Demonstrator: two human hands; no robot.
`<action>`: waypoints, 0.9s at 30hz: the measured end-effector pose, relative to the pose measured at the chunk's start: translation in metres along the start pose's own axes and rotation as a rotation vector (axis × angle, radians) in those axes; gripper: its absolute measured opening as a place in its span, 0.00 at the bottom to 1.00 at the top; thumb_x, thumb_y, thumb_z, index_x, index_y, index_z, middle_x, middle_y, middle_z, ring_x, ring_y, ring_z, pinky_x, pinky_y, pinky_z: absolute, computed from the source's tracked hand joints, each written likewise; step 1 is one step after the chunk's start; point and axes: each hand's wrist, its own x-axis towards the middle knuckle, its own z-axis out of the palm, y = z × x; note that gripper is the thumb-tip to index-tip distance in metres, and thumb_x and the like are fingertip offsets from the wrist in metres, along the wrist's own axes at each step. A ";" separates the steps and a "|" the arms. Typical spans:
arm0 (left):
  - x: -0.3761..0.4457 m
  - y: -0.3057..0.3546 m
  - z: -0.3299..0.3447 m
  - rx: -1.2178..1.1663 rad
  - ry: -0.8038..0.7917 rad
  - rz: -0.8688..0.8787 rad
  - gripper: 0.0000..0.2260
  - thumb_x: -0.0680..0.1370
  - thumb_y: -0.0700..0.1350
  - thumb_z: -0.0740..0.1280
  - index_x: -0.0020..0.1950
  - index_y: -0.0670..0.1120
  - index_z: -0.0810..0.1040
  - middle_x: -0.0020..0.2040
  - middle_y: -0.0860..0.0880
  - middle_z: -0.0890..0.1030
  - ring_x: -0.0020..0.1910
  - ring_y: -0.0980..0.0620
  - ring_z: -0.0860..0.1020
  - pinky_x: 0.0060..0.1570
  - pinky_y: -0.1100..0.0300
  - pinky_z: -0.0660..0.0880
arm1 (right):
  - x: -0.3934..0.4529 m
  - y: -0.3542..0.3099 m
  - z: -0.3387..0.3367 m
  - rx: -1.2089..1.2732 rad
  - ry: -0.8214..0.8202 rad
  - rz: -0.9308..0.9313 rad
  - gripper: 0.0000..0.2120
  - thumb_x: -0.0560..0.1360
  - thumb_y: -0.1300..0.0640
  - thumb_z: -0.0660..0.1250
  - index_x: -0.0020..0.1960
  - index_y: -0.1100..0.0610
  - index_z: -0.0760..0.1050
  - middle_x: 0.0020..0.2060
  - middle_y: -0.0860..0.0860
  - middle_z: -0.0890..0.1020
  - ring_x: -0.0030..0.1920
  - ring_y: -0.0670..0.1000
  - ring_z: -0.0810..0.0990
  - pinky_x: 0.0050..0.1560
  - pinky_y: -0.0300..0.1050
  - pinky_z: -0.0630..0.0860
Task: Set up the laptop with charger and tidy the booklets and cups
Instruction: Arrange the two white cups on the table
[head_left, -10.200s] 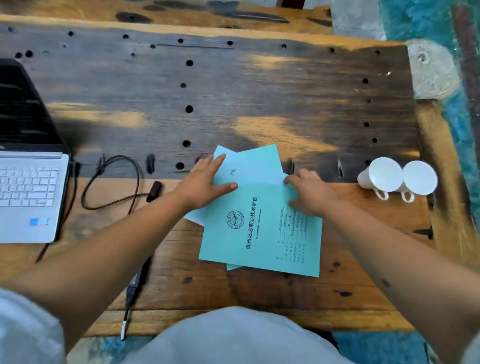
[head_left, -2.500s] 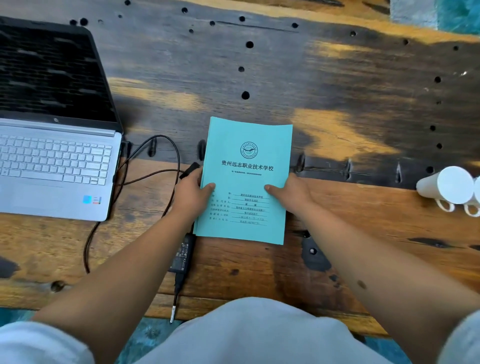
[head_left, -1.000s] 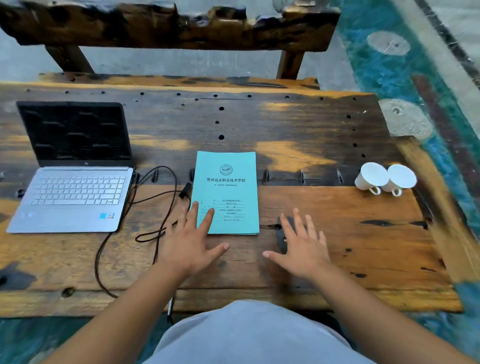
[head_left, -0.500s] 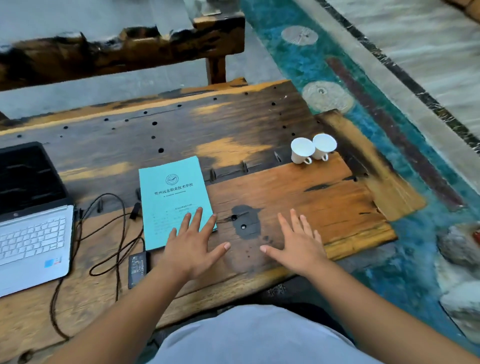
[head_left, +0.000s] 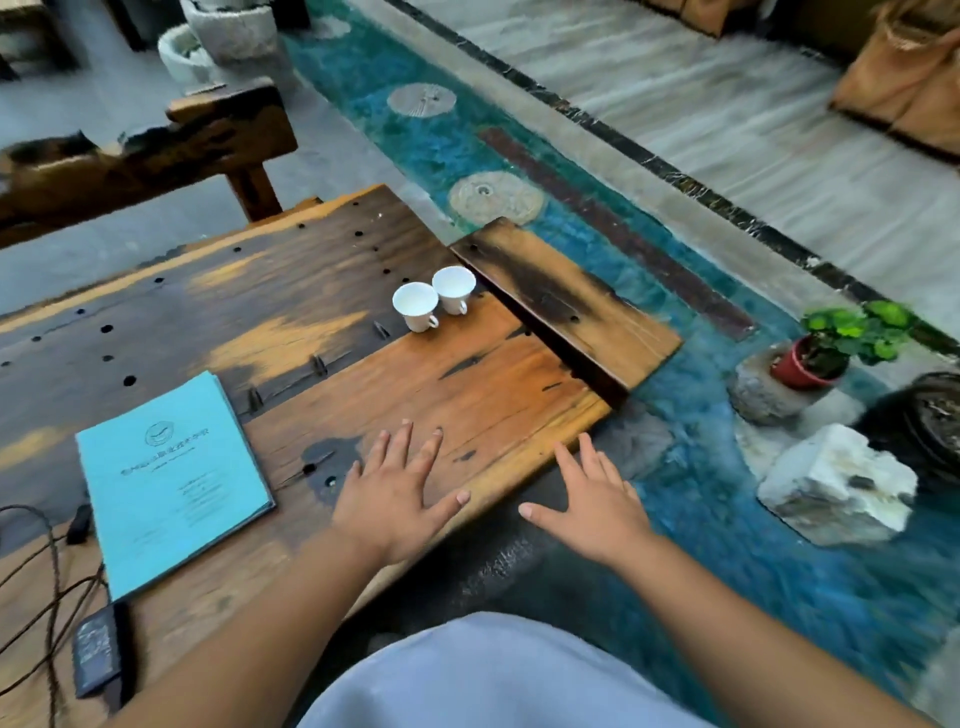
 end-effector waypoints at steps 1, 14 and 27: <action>0.003 0.014 0.002 0.010 -0.002 0.015 0.41 0.69 0.77 0.40 0.79 0.62 0.42 0.81 0.49 0.42 0.80 0.45 0.44 0.74 0.41 0.53 | -0.003 0.014 -0.002 0.009 0.002 0.014 0.54 0.60 0.17 0.49 0.78 0.40 0.39 0.79 0.47 0.37 0.79 0.54 0.42 0.74 0.64 0.52; 0.038 0.130 0.024 0.051 -0.069 0.079 0.42 0.67 0.78 0.41 0.78 0.62 0.42 0.81 0.50 0.43 0.80 0.45 0.45 0.74 0.41 0.53 | -0.009 0.129 -0.026 0.074 -0.010 0.113 0.52 0.65 0.22 0.57 0.79 0.42 0.40 0.79 0.48 0.35 0.79 0.55 0.43 0.74 0.63 0.51; 0.143 0.079 0.007 -0.073 -0.053 -0.063 0.42 0.68 0.78 0.41 0.79 0.60 0.43 0.81 0.49 0.44 0.80 0.44 0.45 0.74 0.39 0.54 | 0.111 0.084 -0.070 -0.037 -0.052 -0.019 0.50 0.68 0.25 0.61 0.79 0.45 0.43 0.79 0.47 0.36 0.79 0.54 0.46 0.74 0.61 0.56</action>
